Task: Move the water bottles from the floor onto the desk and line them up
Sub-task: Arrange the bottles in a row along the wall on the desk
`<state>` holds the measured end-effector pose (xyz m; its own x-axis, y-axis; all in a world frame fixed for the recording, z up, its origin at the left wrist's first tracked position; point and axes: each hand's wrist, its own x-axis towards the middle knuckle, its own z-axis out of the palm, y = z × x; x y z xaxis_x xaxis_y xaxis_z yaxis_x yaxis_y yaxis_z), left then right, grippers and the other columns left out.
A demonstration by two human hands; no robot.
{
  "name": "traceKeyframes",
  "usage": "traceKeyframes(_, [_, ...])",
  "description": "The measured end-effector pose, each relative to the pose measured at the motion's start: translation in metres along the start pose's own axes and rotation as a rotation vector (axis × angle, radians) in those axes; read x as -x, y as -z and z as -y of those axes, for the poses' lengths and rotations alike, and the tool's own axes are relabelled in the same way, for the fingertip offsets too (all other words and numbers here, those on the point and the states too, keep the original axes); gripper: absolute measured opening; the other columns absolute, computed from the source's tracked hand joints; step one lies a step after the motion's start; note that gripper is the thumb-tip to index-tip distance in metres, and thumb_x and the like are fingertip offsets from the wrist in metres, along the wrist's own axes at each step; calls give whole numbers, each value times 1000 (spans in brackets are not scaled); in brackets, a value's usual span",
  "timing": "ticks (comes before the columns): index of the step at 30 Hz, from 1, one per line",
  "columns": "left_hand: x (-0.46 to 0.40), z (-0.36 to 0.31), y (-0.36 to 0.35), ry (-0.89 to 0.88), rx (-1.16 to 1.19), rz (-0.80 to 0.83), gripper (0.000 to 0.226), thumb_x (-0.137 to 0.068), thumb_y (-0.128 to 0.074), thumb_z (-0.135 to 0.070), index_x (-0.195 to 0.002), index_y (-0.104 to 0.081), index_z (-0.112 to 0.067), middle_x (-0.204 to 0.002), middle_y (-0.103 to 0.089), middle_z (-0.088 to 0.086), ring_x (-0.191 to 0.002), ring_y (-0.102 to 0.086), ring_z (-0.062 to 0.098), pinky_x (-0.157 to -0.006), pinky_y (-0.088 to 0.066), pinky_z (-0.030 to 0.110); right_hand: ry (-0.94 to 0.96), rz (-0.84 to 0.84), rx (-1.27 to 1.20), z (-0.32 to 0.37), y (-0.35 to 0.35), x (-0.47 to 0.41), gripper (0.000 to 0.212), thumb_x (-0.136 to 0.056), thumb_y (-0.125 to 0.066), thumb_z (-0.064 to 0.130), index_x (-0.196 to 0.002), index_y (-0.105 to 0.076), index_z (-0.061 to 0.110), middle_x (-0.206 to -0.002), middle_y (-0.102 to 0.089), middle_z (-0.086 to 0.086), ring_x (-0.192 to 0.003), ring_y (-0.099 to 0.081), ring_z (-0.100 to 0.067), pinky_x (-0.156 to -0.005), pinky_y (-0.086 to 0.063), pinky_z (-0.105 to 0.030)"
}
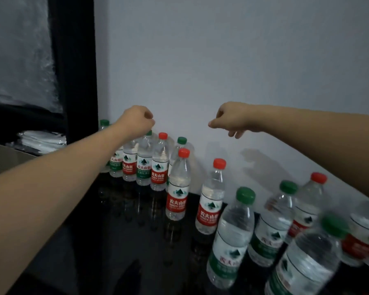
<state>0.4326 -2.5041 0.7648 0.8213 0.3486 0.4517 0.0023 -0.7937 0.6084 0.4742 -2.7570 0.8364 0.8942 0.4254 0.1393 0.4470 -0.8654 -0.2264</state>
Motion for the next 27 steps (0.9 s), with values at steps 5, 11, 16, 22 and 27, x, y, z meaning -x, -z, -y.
traceKeyframes(5, [36, -36, 3, -74, -96, 142, 38, -95, -62, -23, -130, -60, -10, -130, -63, 8, -113, -61, 24, -99, -48, 36, 27, 195, 29, -8, -18, 28, 49, -97, -60, 33, -134, -48, 4, -120, -56, -13, -88, -67, -26, -70, -60, -37])
traceKeyframes(11, [59, -50, -64, -70, -188, 249, 46, -95, -61, -35, -134, -55, -11, -122, -64, 9, -101, -62, 21, -85, -51, 31, 44, 265, 153, -17, -55, 24, 48, -98, -58, 31, -136, -49, 4, -100, -65, -12, -76, -69, -23, -61, -57, -29])
traceKeyframes(16, [58, -40, -96, -81, -154, 132, 21, -94, -63, -32, -92, -61, -10, -82, -64, 6, -79, -65, 22, -70, -55, 35, 3, 319, 107, -37, -68, 12, 35, -95, -64, 25, -122, -55, 5, -91, -66, -6, -69, -72, -16, -55, -54, -24])
traceKeyframes(22, [45, -39, -104, -159, -221, 11, 18, -90, -69, -24, -82, -55, -15, -71, -57, -4, -66, -57, 12, -54, -42, 25, 70, 262, 69, -61, -74, 0, 37, -93, -65, 34, -109, -57, 2, -80, -63, -7, -54, -63, -15, -45, -48, -22])
traceKeyframes(27, [22, -50, -104, -200, -223, 54, 13, -88, -68, -24, -97, -66, -14, -95, -65, 2, -86, -60, 20, -73, -50, 31, 51, 212, 54, -71, -70, -17, 34, -93, -65, 32, -108, -58, 2, -82, -64, -10, -56, -65, -19, -48, -51, -25])
